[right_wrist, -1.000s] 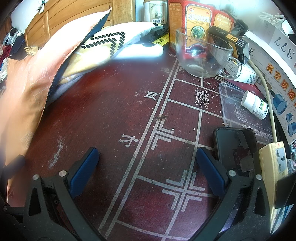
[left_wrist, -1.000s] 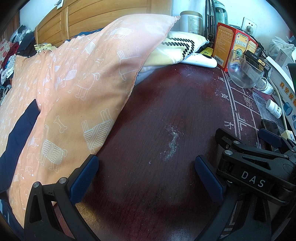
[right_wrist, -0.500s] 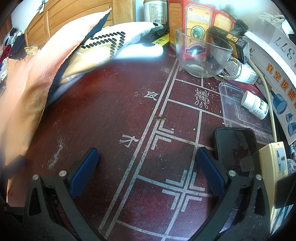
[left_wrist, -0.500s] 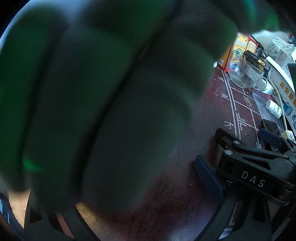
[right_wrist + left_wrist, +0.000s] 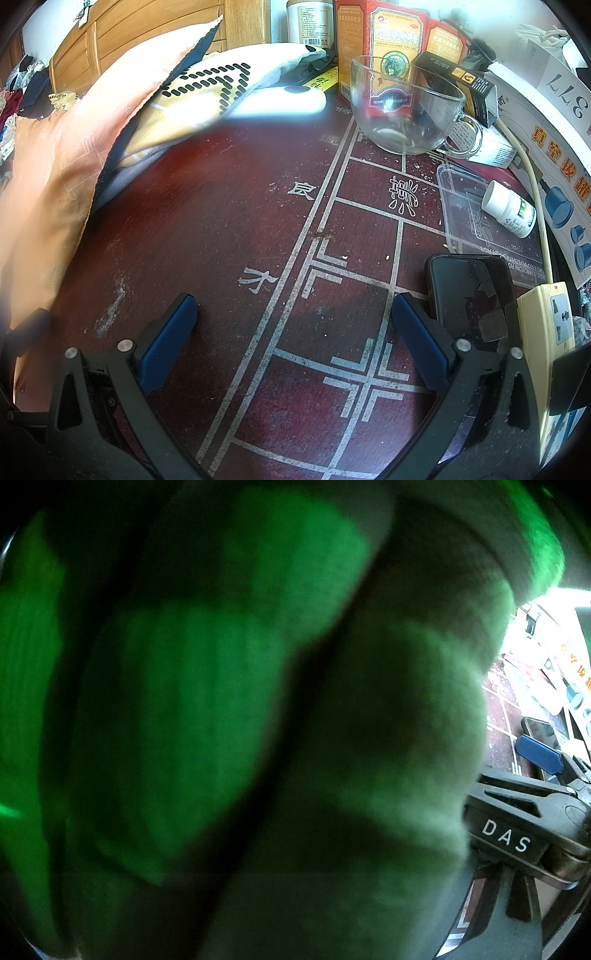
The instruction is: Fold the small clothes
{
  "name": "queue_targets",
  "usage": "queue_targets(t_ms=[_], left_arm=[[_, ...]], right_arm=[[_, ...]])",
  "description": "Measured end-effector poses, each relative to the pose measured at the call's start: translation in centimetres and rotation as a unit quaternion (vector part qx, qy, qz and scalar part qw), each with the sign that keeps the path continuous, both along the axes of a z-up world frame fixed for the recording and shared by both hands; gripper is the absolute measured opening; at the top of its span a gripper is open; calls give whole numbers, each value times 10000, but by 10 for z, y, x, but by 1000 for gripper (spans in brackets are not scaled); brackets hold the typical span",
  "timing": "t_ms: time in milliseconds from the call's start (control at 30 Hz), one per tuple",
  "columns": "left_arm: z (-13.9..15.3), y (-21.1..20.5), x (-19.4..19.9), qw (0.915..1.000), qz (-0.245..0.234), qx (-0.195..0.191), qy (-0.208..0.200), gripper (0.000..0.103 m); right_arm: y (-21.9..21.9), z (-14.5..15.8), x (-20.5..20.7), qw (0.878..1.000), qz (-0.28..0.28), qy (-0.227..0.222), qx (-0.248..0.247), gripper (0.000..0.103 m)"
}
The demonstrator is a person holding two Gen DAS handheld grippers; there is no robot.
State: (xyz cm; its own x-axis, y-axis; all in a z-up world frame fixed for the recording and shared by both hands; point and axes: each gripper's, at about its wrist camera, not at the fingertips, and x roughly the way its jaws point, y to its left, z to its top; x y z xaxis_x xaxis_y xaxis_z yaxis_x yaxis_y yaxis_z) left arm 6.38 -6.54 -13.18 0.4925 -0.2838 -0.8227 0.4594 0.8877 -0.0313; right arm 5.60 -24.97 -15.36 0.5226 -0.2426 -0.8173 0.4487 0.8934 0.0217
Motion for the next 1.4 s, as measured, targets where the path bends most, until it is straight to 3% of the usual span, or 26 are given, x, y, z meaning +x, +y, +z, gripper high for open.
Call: queue_targets(t_ms=[1400], left_arm=[[4, -1, -3, 10000, 11, -19, -59, 103]], right_arm=[[0, 0, 0, 10000, -13, -3, 7, 103]])
